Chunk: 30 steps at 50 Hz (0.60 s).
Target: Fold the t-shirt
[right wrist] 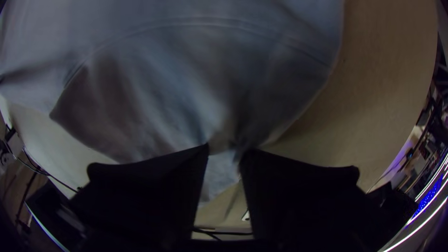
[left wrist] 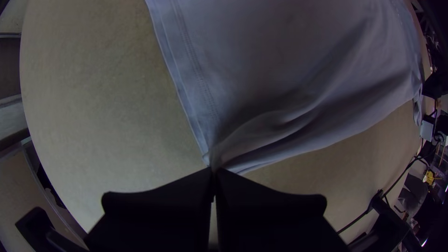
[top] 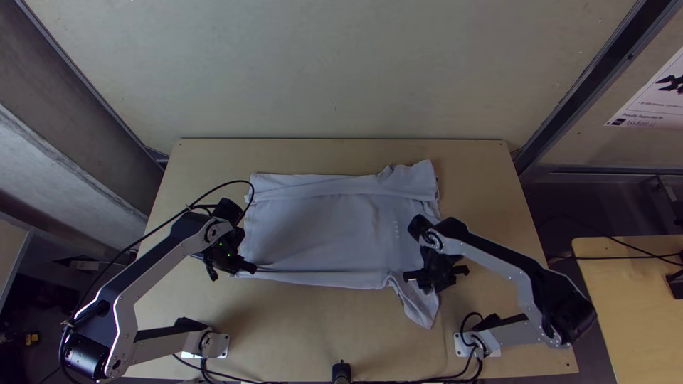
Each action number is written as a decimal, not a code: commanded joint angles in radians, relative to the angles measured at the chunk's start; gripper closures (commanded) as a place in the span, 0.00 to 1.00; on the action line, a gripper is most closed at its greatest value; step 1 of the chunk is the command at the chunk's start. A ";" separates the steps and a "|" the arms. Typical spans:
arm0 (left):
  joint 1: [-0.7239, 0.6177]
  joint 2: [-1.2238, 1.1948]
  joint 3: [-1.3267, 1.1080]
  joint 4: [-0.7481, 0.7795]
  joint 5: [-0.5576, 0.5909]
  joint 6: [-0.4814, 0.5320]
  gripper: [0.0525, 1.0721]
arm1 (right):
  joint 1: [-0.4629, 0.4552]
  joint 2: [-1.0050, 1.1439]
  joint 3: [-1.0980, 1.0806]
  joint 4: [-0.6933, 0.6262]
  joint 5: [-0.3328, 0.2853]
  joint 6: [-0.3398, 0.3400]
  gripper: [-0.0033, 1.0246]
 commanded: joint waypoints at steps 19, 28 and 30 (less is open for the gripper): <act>0.114 -0.029 0.102 -0.038 0.040 0.029 0.97 | -0.109 -0.139 0.016 -0.032 0.099 -0.010 0.97; 0.176 -0.049 0.129 -0.053 0.040 0.086 0.97 | -0.189 -0.165 0.035 -0.066 0.124 -0.042 0.97; 0.190 -0.050 0.131 -0.056 0.040 0.099 0.97 | -0.203 -0.167 0.041 -0.074 0.124 -0.049 0.97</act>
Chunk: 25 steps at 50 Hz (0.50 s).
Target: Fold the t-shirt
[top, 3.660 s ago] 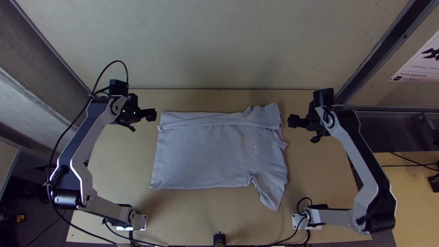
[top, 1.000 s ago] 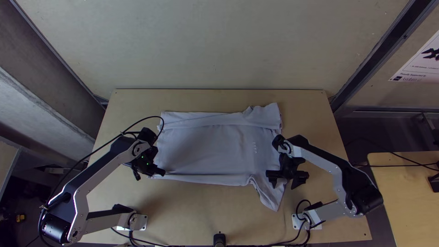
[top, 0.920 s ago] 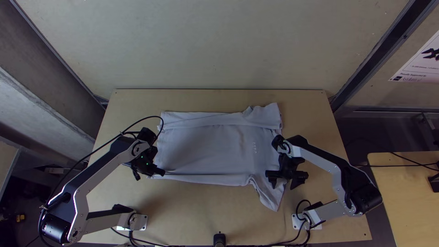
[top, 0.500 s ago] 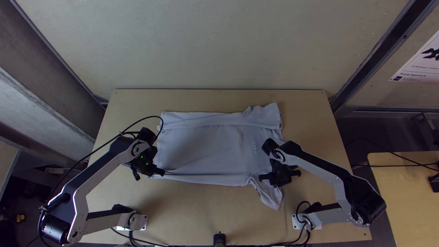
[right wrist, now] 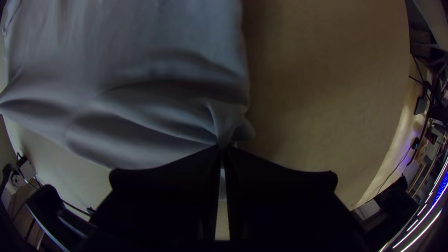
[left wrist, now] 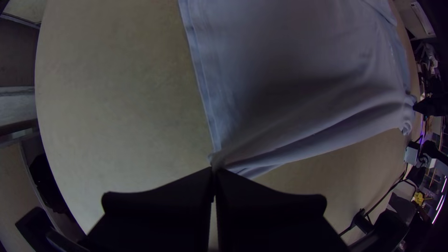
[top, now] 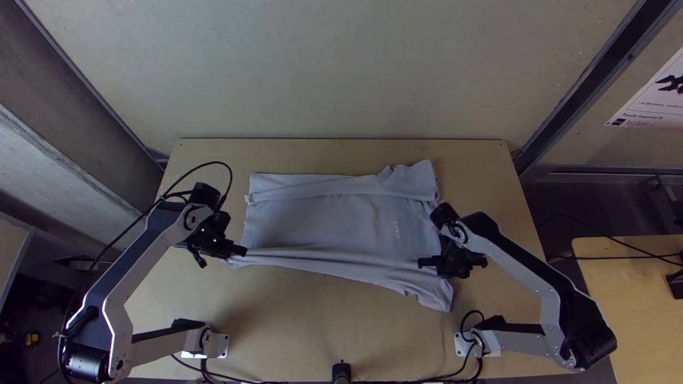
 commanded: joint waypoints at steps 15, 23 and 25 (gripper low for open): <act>0.037 -0.041 0.044 -0.024 -0.009 0.044 0.97 | -0.074 -0.027 0.157 -0.051 0.052 -0.022 0.97; 0.037 -0.024 0.090 0.031 -0.009 0.036 0.97 | -0.103 0.017 0.235 -0.051 0.066 -0.043 0.97; 0.037 -0.011 0.107 0.039 -0.009 0.035 0.97 | -0.109 0.033 0.254 -0.051 0.072 -0.048 0.97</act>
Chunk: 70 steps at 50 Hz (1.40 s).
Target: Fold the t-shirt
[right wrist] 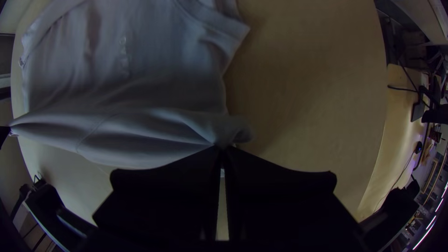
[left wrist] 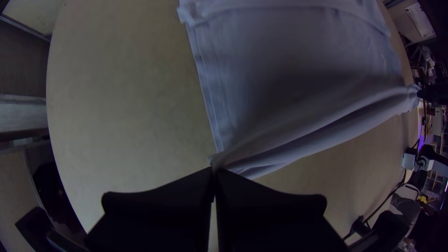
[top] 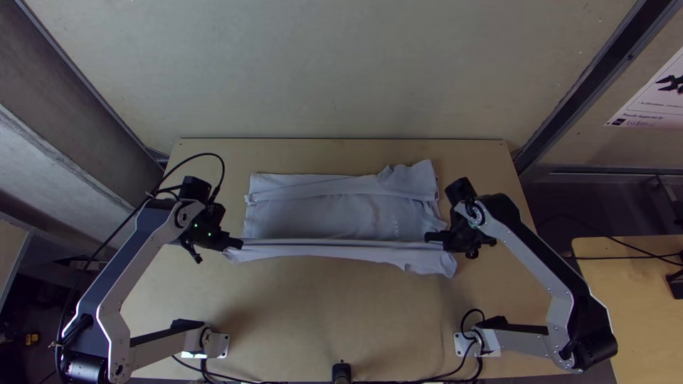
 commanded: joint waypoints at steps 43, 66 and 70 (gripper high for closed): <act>-0.009 0.510 0.581 0.075 -0.015 0.035 0.97 | -0.126 0.513 0.577 -0.011 0.054 -0.103 0.97; 0.005 0.806 0.843 0.104 -0.017 0.098 0.97 | -0.143 0.822 0.913 -0.018 0.054 -0.136 0.97; 0.003 0.850 0.891 0.103 -0.017 0.099 0.97 | -0.147 0.865 0.965 -0.026 0.054 -0.137 0.97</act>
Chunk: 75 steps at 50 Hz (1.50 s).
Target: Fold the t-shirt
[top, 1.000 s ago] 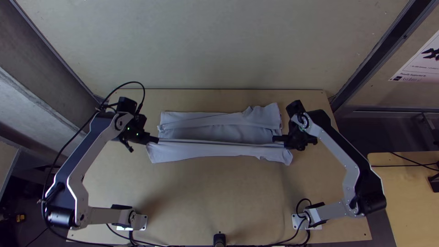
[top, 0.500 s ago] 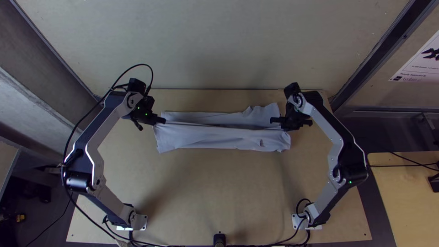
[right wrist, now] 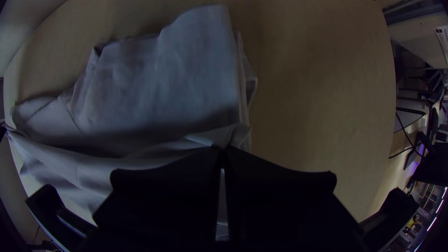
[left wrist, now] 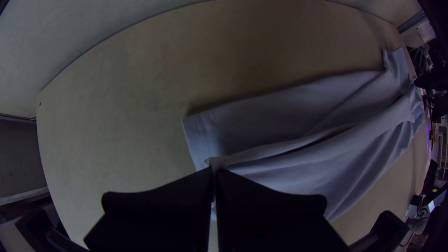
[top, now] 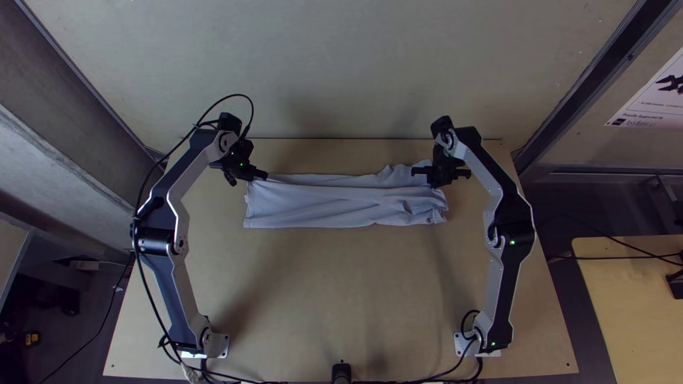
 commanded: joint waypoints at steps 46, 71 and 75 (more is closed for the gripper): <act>0.106 -0.084 0.039 -0.098 0.192 -0.089 0.04 | -0.084 -0.071 0.250 -0.296 0.019 -0.016 0.03; 0.322 -0.144 -0.200 -0.075 0.636 -0.017 0.04 | -0.104 -0.239 0.240 -0.301 0.019 -0.020 0.04; 0.343 -0.140 -0.232 -0.058 0.650 0.003 0.04 | -0.104 -0.257 0.221 -0.301 0.019 -0.020 0.04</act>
